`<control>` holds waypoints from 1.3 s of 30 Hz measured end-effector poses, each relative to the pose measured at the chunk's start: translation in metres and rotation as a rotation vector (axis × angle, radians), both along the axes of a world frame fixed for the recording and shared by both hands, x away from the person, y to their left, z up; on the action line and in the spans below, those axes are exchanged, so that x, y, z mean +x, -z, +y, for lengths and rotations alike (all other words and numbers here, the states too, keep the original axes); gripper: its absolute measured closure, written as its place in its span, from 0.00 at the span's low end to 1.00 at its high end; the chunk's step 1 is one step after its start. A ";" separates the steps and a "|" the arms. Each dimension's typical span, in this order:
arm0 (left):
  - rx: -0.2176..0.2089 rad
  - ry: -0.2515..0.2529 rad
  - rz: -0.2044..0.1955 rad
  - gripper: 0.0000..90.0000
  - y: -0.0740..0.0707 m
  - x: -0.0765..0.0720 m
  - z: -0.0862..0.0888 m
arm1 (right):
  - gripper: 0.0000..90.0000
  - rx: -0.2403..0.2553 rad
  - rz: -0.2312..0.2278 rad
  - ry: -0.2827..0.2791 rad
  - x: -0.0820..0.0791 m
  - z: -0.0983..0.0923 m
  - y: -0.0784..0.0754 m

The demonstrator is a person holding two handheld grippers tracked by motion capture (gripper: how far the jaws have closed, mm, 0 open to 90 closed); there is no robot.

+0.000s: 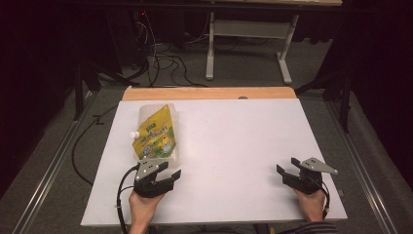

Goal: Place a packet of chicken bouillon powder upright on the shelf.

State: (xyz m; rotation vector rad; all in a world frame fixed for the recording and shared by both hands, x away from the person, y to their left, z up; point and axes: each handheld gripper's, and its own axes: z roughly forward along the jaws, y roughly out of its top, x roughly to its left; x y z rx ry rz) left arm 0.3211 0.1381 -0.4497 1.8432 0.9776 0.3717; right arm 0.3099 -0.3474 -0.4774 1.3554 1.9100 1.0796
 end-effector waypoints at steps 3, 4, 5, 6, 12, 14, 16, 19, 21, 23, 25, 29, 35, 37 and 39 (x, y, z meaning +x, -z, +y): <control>0.007 0.011 0.005 0.46 0.001 0.003 -0.005 | 0.36 0.002 -0.004 -0.001 -0.001 0.000 0.000; 0.006 0.012 0.007 0.46 0.001 0.003 -0.007 | 0.36 0.003 -0.004 -0.002 -0.001 0.000 0.000; 0.009 0.015 0.010 0.46 0.002 0.004 -0.008 | 0.36 0.003 -0.004 -0.002 -0.001 0.000 0.000; 0.008 0.017 0.010 0.46 0.002 0.005 -0.010 | 0.36 0.003 -0.005 -0.003 -0.001 0.000 0.000; 0.007 0.030 0.014 0.46 0.003 0.007 -0.017 | 0.36 0.001 -0.010 -0.004 -0.001 0.000 0.000; 0.018 0.039 0.016 0.45 0.004 0.007 -0.020 | 0.36 0.002 -0.014 -0.004 -0.001 0.000 0.000; 0.023 0.046 0.016 0.45 0.006 0.006 -0.023 | 0.36 0.002 -0.018 -0.004 -0.001 0.000 0.000; 0.019 0.059 0.016 0.45 0.007 0.005 -0.028 | 0.36 0.004 -0.019 -0.004 -0.002 0.000 0.000; 0.020 0.067 0.018 0.45 0.009 0.004 -0.032 | 0.36 0.003 -0.019 -0.005 -0.002 0.000 0.000; 0.020 0.077 0.021 0.45 0.010 0.005 -0.037 | 0.36 0.003 -0.020 -0.005 -0.002 0.000 0.000; 0.019 0.085 0.024 0.45 0.012 0.006 -0.041 | 0.36 0.003 -0.019 -0.004 -0.002 0.000 0.000; 0.022 0.097 0.028 0.46 0.016 0.009 -0.047 | 0.36 0.003 -0.020 -0.005 -0.002 0.000 0.000; 0.037 0.111 0.029 0.46 0.021 0.013 -0.058 | 0.36 0.000 -0.023 -0.008 -0.002 0.000 0.000; 0.050 0.112 0.029 0.46 0.024 0.015 -0.062 | 0.36 0.003 -0.021 -0.006 -0.002 0.000 0.000; 0.059 0.114 0.028 0.46 0.024 0.016 -0.063 | 0.36 0.002 -0.020 -0.007 -0.002 0.000 0.000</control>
